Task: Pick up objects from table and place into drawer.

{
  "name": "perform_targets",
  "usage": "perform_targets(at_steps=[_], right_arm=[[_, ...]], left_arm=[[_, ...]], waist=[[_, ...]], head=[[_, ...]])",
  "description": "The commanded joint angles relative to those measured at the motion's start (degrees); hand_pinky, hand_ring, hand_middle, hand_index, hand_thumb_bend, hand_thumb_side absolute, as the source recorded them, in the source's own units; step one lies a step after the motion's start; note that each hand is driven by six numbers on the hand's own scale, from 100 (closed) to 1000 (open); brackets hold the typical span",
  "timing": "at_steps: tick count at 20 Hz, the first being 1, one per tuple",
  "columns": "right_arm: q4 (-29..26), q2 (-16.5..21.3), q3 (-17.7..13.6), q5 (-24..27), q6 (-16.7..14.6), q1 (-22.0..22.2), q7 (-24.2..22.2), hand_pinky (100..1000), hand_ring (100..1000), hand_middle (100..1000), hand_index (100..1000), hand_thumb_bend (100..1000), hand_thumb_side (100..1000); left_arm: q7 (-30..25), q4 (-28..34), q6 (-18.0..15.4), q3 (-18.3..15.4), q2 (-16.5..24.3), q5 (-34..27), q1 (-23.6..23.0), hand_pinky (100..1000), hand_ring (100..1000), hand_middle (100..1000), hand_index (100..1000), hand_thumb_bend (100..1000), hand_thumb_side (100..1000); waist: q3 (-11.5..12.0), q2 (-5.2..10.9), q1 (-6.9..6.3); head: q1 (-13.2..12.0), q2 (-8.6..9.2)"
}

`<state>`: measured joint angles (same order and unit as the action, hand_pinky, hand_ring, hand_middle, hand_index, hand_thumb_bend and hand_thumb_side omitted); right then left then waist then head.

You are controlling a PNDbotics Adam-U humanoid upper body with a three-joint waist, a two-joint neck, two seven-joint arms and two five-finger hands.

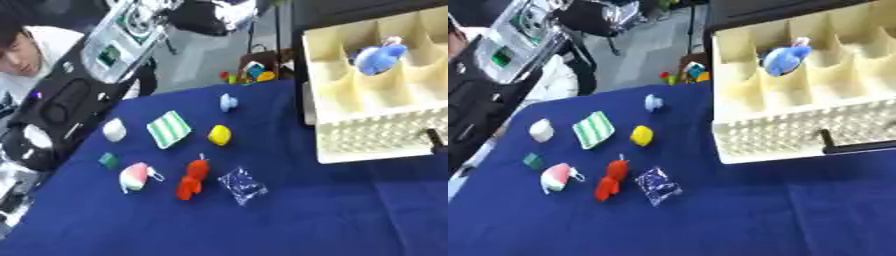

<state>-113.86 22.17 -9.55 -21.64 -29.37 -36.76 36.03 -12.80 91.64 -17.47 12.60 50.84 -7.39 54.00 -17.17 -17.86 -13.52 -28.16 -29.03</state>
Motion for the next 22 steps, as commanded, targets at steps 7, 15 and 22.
perform_targets(at_steps=[7,15,22], right_arm=[[-0.73,-0.59,-0.41,0.89,0.03,-1.49,0.32,668,715,667,752,100,750],[-0.73,-1.6,-0.37,1.07,0.44,-1.62,0.25,669,716,666,751,100,754],[-0.73,-2.12,-0.41,1.25,0.87,-1.41,0.3,670,716,665,749,100,756]], left_arm=[[-0.38,-1.85,0.18,2.11,-2.4,2.39,2.95,452,546,373,616,100,389],[-0.04,-4.56,-0.6,3.06,-5.01,4.58,5.08,458,555,379,618,100,404],[-2.02,-3.23,-2.28,4.7,-6.01,3.46,6.56,509,610,443,723,100,454]], waist=[[-1.02,0.07,0.57],[-1.24,-0.38,0.57],[-1.14,-0.38,0.57]], head=[[-1.76,1.67],[-1.81,2.37],[-1.82,2.29]])
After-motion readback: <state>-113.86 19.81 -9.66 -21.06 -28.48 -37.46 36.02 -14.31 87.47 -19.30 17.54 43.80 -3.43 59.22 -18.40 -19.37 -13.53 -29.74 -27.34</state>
